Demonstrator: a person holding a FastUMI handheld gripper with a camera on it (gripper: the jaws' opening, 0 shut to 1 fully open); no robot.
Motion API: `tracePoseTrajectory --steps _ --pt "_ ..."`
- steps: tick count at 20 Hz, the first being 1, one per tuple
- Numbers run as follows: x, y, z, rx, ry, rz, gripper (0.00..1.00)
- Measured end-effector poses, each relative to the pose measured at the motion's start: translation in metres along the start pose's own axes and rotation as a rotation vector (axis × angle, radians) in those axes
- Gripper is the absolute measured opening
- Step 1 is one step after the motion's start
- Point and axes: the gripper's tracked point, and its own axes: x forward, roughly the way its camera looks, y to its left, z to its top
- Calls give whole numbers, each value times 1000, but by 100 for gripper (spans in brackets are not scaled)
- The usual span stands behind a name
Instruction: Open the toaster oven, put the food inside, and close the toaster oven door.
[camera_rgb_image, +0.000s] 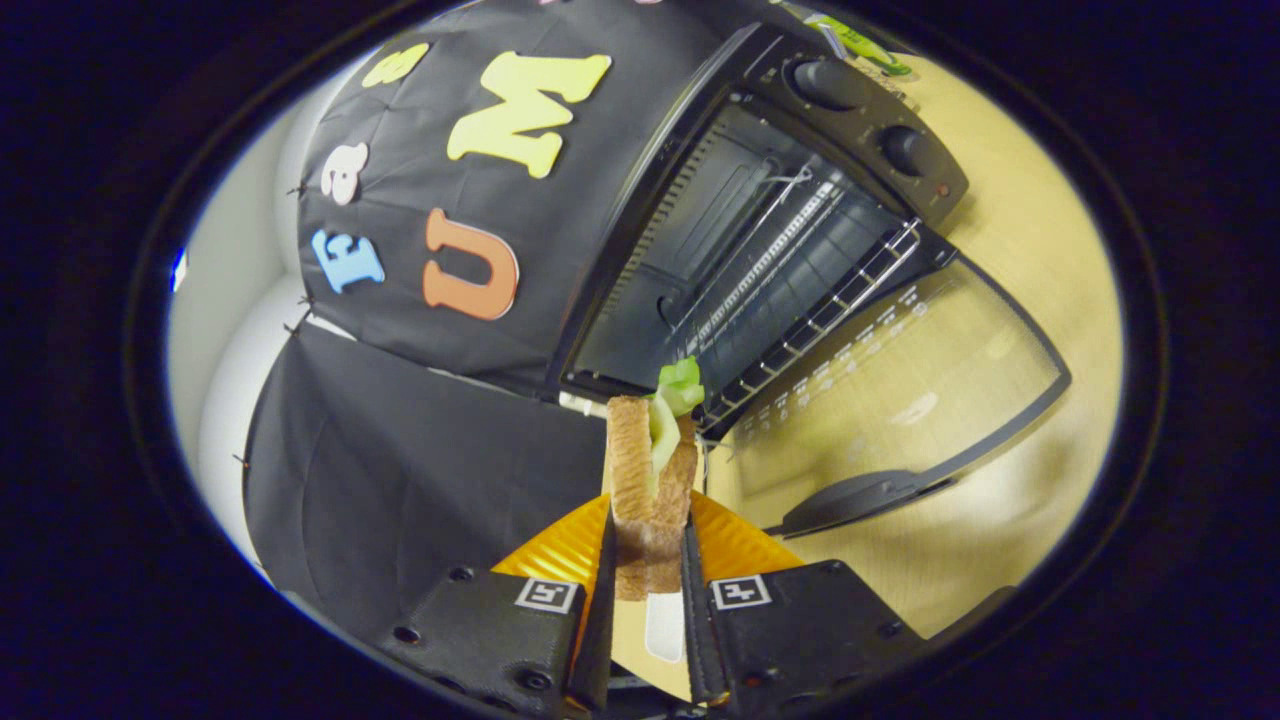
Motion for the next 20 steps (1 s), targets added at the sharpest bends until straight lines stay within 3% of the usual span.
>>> tracePoseTrajectory --steps 5,7,8,17,20 --pt "12 -16 69 25 -256 -21 35" --pt "19 -31 97 2 -335 -84 35" --pt "25 -40 104 -24 -341 -125 35" --pt "82 -52 132 120 -368 -148 37" --pt "91 -55 140 99 -376 -171 37"
